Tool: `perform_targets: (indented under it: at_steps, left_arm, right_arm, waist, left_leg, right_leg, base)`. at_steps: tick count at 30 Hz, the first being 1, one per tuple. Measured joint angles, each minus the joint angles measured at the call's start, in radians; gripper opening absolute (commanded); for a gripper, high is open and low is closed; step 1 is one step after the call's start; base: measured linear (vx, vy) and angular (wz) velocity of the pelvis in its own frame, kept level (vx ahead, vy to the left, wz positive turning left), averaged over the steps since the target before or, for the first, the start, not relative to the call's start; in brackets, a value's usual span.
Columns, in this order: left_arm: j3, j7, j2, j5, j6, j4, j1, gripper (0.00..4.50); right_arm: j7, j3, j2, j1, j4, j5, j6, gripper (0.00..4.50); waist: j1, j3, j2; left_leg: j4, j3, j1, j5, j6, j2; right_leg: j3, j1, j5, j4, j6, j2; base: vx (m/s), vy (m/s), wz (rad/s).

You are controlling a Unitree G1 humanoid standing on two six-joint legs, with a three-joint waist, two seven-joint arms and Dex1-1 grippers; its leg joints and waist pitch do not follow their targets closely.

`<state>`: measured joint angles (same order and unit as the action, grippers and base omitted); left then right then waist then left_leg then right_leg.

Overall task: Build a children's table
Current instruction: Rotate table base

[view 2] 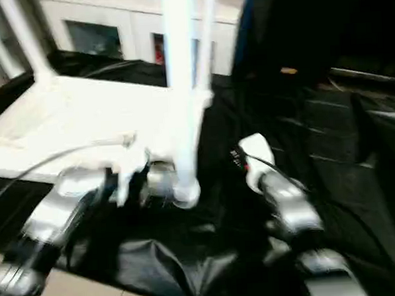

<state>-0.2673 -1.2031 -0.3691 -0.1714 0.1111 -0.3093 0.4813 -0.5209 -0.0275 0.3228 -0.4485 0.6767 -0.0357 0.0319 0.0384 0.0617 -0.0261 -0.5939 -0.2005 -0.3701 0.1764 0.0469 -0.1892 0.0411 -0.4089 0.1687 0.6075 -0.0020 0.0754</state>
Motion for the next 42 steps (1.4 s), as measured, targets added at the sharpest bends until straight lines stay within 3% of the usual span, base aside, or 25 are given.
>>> perform_targets:
  at_steps: [3, 4, 10, 17, 19, 28, 39, 42]
  left_arm:
    - [-0.016, 0.002, -0.006, 0.015, -0.054, -0.057, 0.010, 4.46]
    - [-0.020, 0.001, -0.005, 0.021, -0.058, -0.075, 0.017, 4.18]
    - [-0.019, -0.033, -0.032, 0.069, -0.143, -0.256, 0.123, 3.74]
    - [-0.036, -0.146, -0.053, 0.087, -0.187, -0.396, 0.225, 3.18]
    - [-0.039, -0.165, -0.058, 0.096, -0.207, -0.430, 0.246, 3.18]
    - [-0.069, -0.201, -0.048, 0.163, -0.322, -0.612, 0.332, 2.43]
    - [-0.078, -0.200, 0.000, 0.198, -0.393, -0.728, 0.368, 1.54]
    - [-0.078, -0.199, 0.003, 0.211, -0.405, -0.756, 0.380, 1.48]
  right_arm:
    - [-0.094, -0.023, 0.039, 0.035, -0.079, -0.009, 0.009, 3.82]
    - [-0.119, -0.030, 0.052, 0.048, -0.104, -0.012, 0.011, 3.82]
    - [-0.340, -0.088, 0.157, 0.174, -0.360, -0.081, 0.084, 3.82]
    - [-0.439, -0.111, 0.211, 0.230, -0.531, -0.124, 0.133, 3.82]
    - [-0.449, -0.111, 0.227, 0.247, -0.561, -0.125, 0.142, 3.82]
    - [-0.491, -0.114, 0.289, 0.318, -0.701, -0.155, 0.216, 3.82]
    - [-0.508, -0.112, 0.322, 0.340, -0.776, -0.166, 0.270, 3.82]
    - [-0.513, -0.113, 0.333, 0.339, -0.783, -0.167, 0.273, 3.82]
  waist:
    - [0.002, 0.001, 0.004]
    - [0.002, 0.001, 0.005]
    - [0.000, 0.002, 0.018]
    - [0.004, 0.001, 0.028]
    - [0.006, 0.000, 0.030]
    - [0.015, 0.000, 0.041]
    - [0.016, 0.000, 0.041]
    - [0.018, 0.000, 0.041]
  left_leg:
    - [0.000, -0.001, 0.001, 0.000, 0.000, 0.000]
    - [0.000, -0.001, 0.001, 0.000, 0.000, 0.000]
    - [0.000, 0.000, 0.001, 0.000, 0.000, 0.000]
    - [0.000, 0.000, 0.001, 0.000, 0.000, 0.000]
    - [0.000, 0.000, 0.001, 0.000, 0.000, 0.000]
    - [0.000, 0.000, 0.001, 0.000, 0.000, 0.000]
    - [0.000, 0.000, 0.001, 0.000, 0.000, 0.000]
    - [0.000, 0.000, 0.001, 0.000, 0.000, 0.000]
  right_leg:
    - [-0.001, 0.001, 0.000, 0.000, 0.000, 0.000]
    - [-0.001, 0.001, 0.000, 0.000, 0.000, 0.000]
    - [0.000, 0.001, 0.000, -0.001, 0.001, 0.000]
    - [0.000, 0.001, 0.000, -0.001, 0.001, 0.000]
    - [0.000, 0.002, 0.000, -0.001, 0.001, 0.000]
    - [0.001, 0.003, 0.000, -0.003, 0.000, 0.000]
    - [0.001, 0.003, 0.000, -0.003, 0.001, 0.000]
    - [0.001, 0.003, 0.000, -0.004, 0.001, 0.000]
  base:
    - [0.000, 0.000, 0.00]
    - [0.000, 0.000, 0.00]
    - [0.000, 0.000, 0.00]
    - [0.000, 0.000, 0.00]
    - [0.000, 0.000, 0.00]
    - [0.000, 0.000, 0.00]
    - [0.000, 0.000, 0.00]
    - [0.000, 0.000, 0.00]
